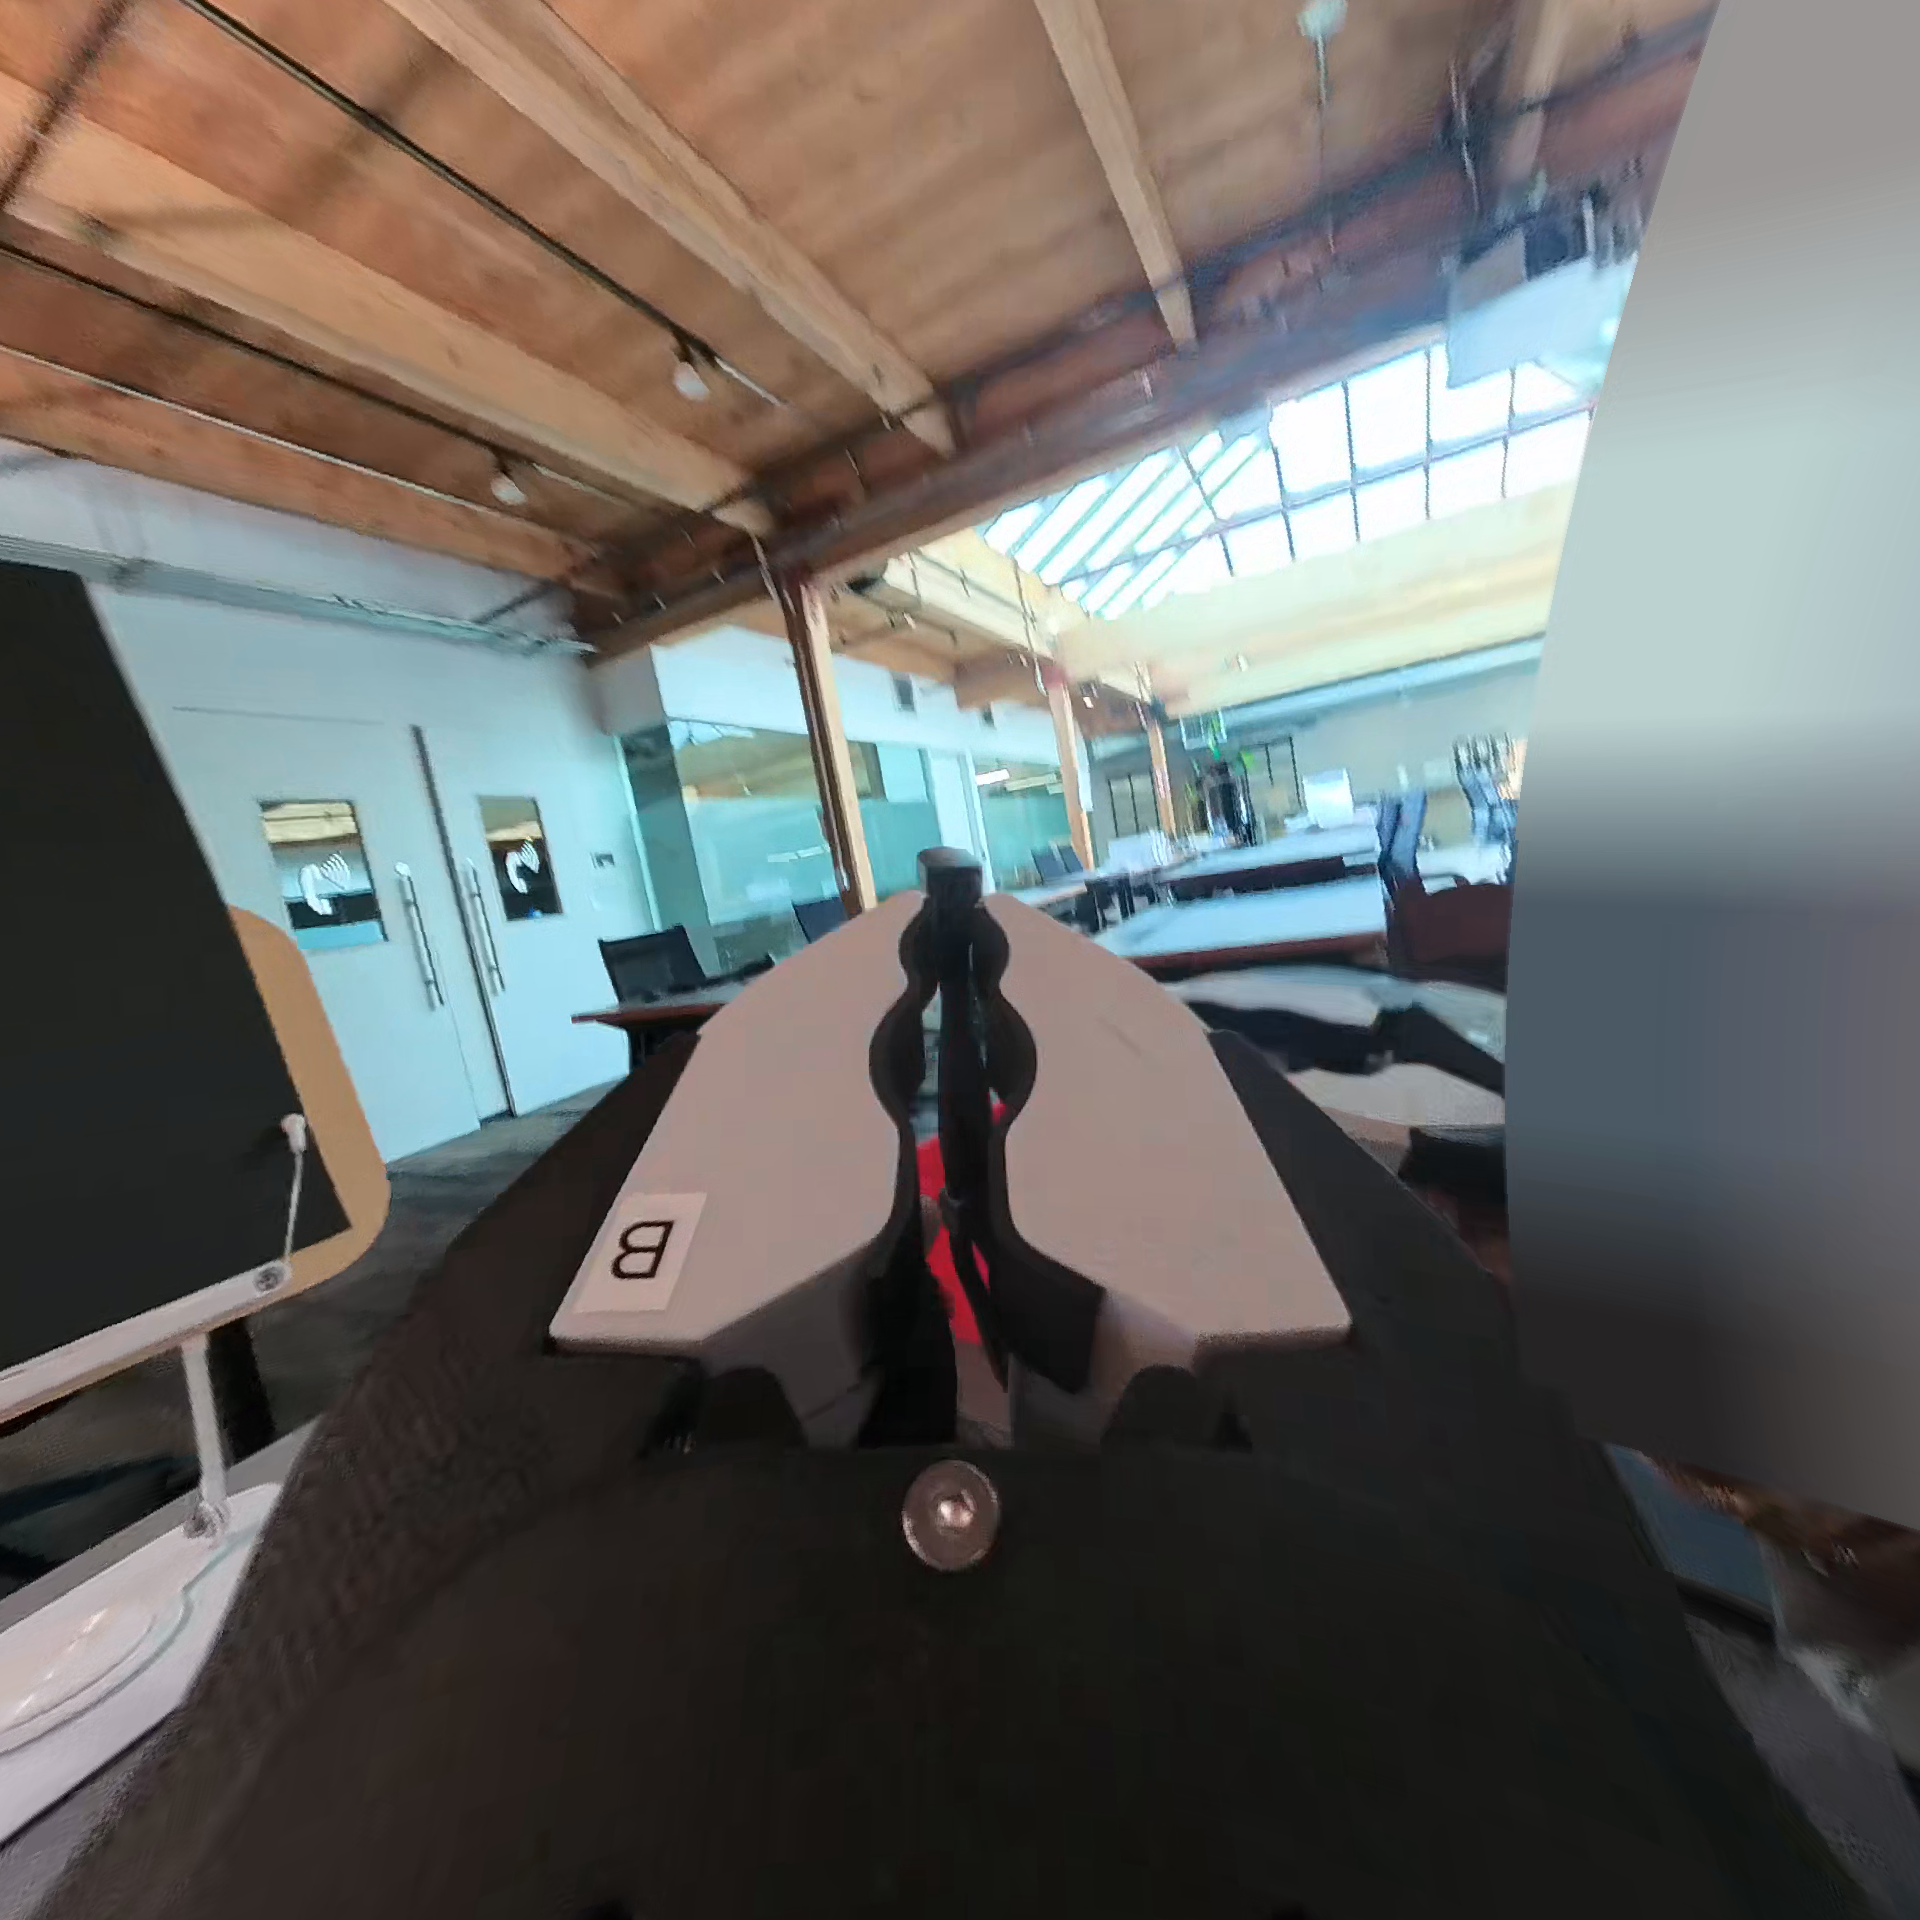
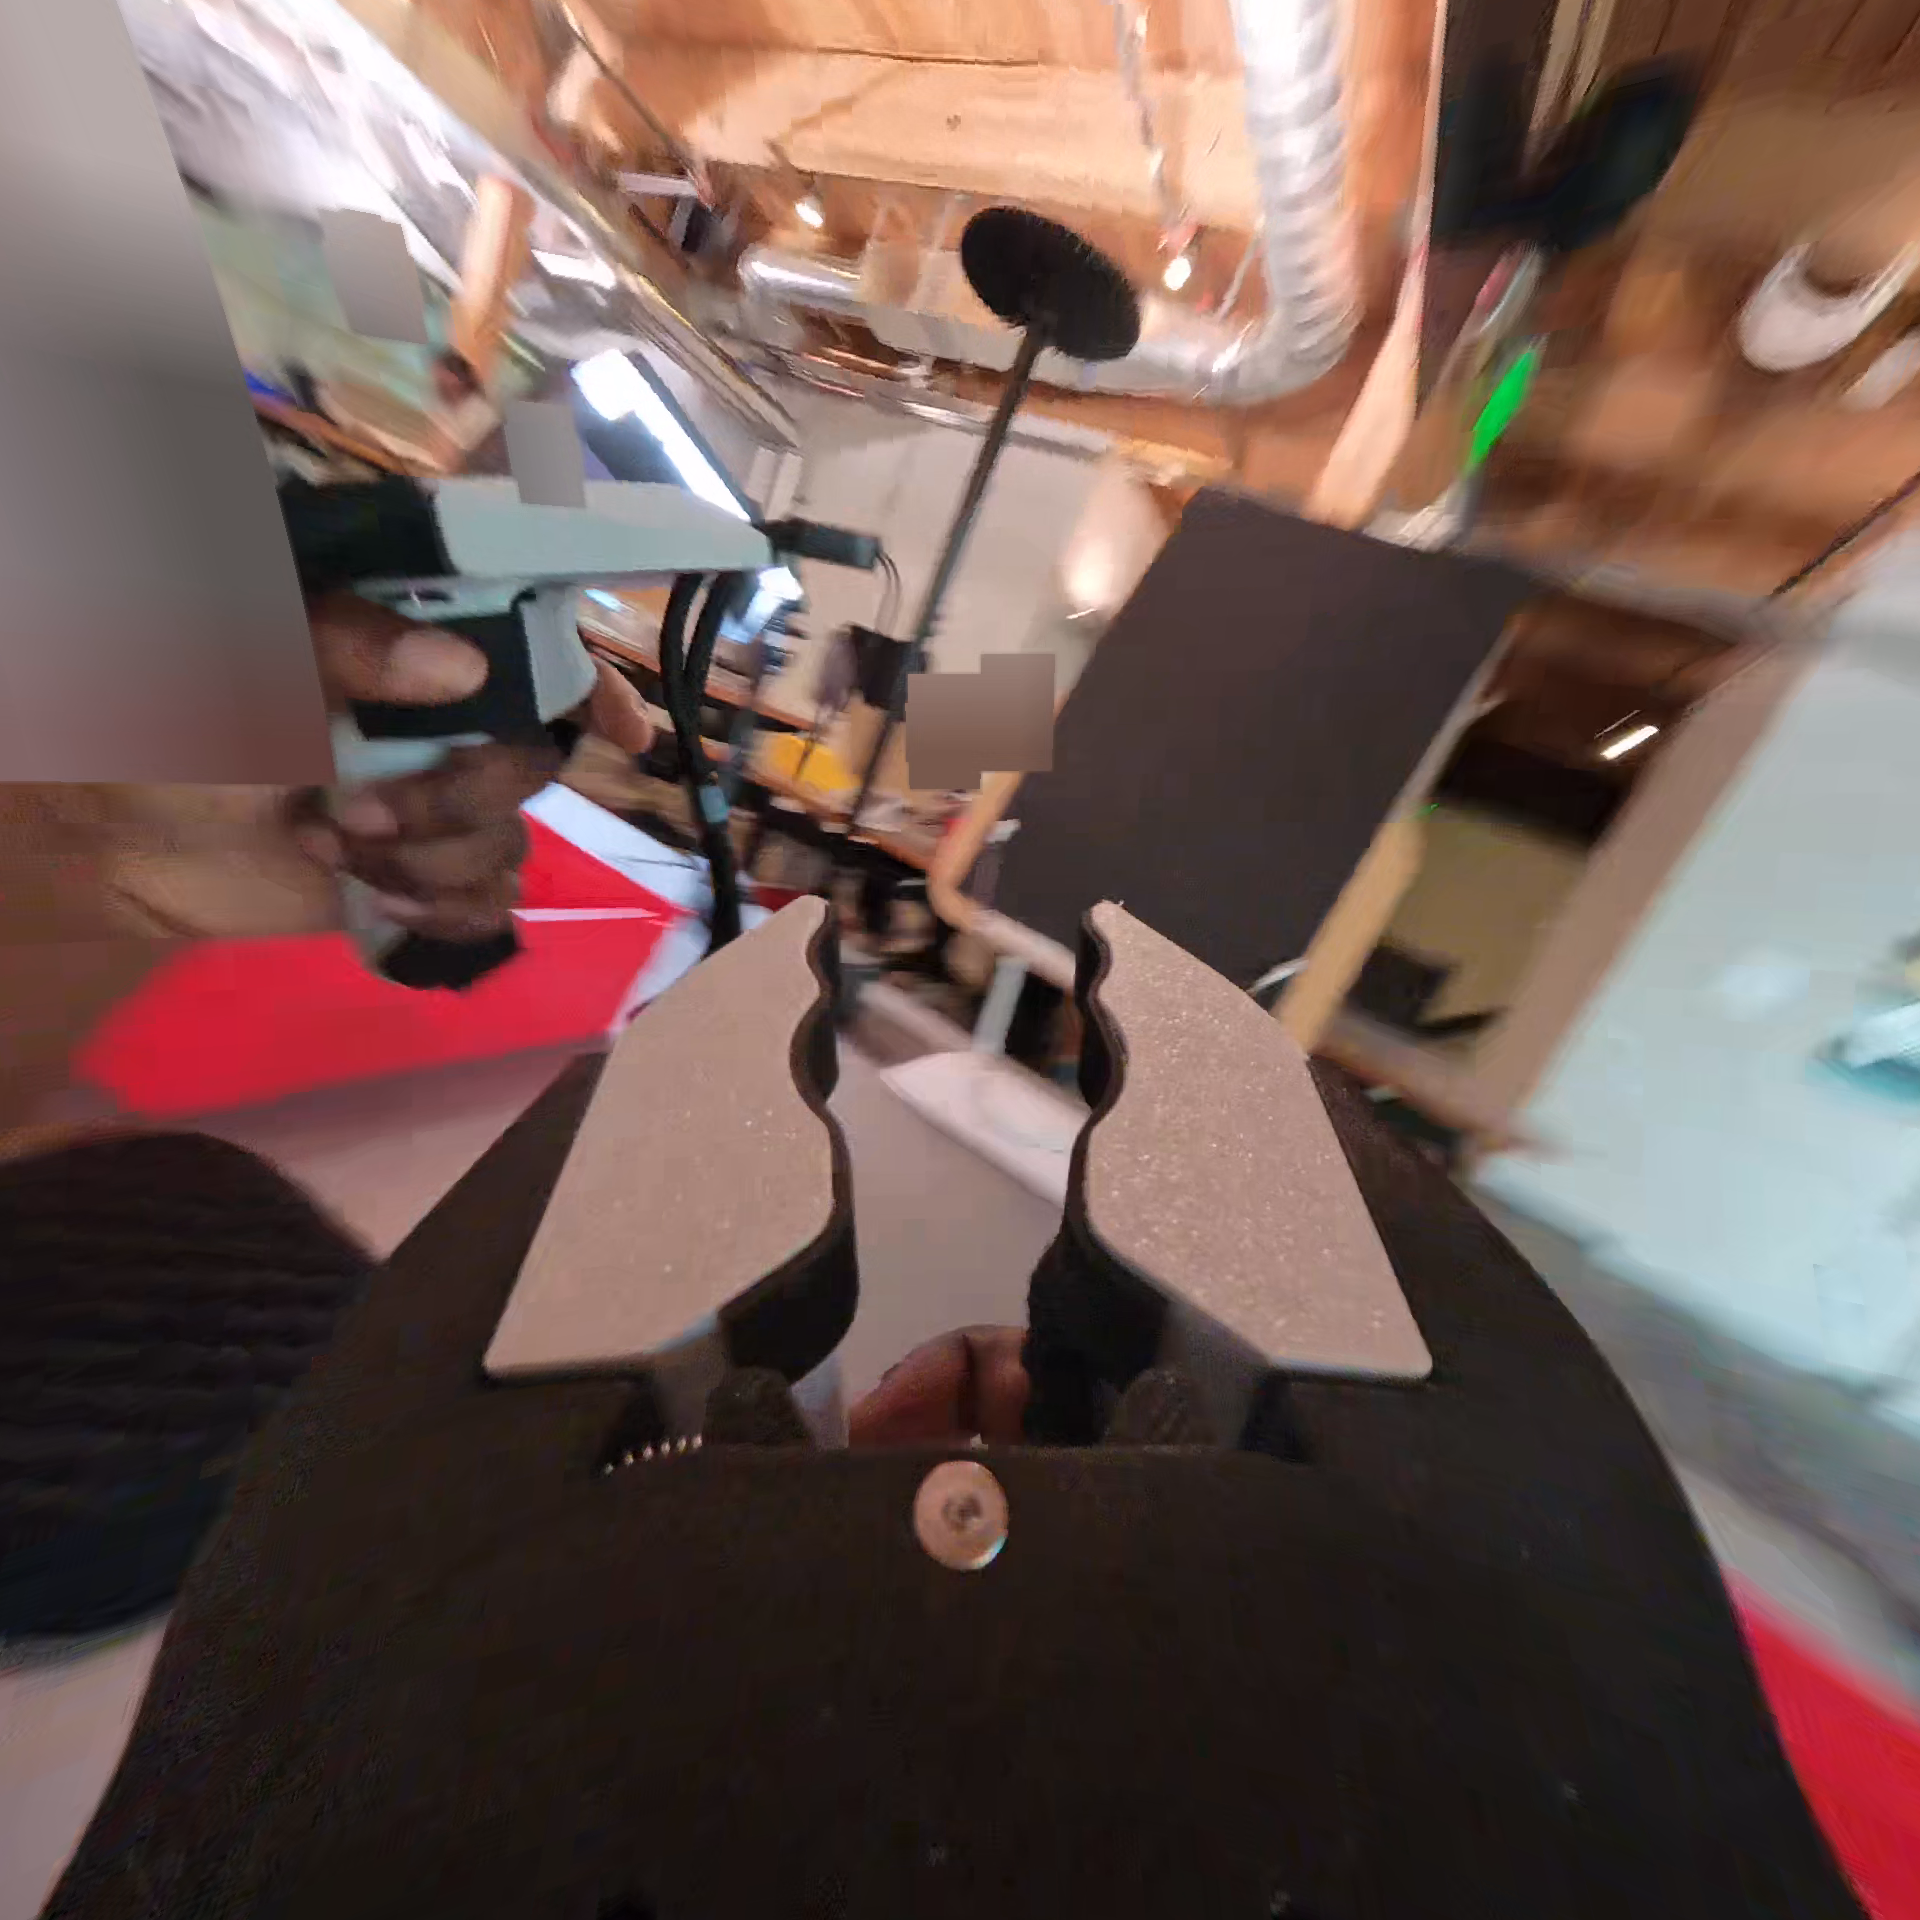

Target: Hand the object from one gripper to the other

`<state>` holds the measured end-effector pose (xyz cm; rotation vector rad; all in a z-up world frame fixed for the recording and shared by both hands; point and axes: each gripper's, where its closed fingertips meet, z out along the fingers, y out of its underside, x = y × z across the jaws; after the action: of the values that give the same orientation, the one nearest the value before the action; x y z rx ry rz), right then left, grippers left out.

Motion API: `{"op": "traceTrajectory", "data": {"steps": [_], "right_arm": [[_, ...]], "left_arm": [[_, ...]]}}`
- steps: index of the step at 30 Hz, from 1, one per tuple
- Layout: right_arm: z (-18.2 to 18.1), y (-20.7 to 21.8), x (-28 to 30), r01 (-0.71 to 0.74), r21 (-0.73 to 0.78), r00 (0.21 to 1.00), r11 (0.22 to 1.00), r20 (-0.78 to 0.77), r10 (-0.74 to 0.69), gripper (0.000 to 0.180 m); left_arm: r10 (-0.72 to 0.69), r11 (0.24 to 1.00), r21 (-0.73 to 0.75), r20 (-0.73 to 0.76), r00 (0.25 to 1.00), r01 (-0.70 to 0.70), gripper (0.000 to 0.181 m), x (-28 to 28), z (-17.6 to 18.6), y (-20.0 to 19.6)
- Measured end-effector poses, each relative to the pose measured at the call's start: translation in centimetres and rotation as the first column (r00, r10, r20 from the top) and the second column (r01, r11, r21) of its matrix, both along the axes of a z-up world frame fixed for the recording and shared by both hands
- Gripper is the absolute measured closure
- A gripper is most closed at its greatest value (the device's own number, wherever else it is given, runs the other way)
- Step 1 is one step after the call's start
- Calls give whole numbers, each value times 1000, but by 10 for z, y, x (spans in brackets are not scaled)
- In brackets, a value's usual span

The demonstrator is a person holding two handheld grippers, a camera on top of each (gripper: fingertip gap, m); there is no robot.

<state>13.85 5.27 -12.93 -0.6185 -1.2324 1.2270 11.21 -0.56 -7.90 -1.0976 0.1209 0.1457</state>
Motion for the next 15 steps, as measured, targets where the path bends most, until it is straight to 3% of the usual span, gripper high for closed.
{"op": "traceTrajectory", "data": {"steps": [3,5,11,14,15], "right_arm": [[-11,-12,-6,-225,-310,957,924,110,270,135],[-20,-24,-12,-281,-430,919,858,137,370,134],[-40,-50,-22,-320,-547,859,773,177,480,138],[-42,-45,-24,-301,-540,876,786,169,451,176],[-41,-43,-24,-299,-529,883,794,163,441,176]], "left_arm": [[31,998,55,29,999,-33,175,-6,7,-7],[47,995,82,38,998,-50,175,-5,9,-8],[27,994,103,50,998,-32,175,10,8,0],[18,994,109,58,998,-24,175,11,9,-1],[15,993,115,69,998,-23,175,10,10,-3]]}}
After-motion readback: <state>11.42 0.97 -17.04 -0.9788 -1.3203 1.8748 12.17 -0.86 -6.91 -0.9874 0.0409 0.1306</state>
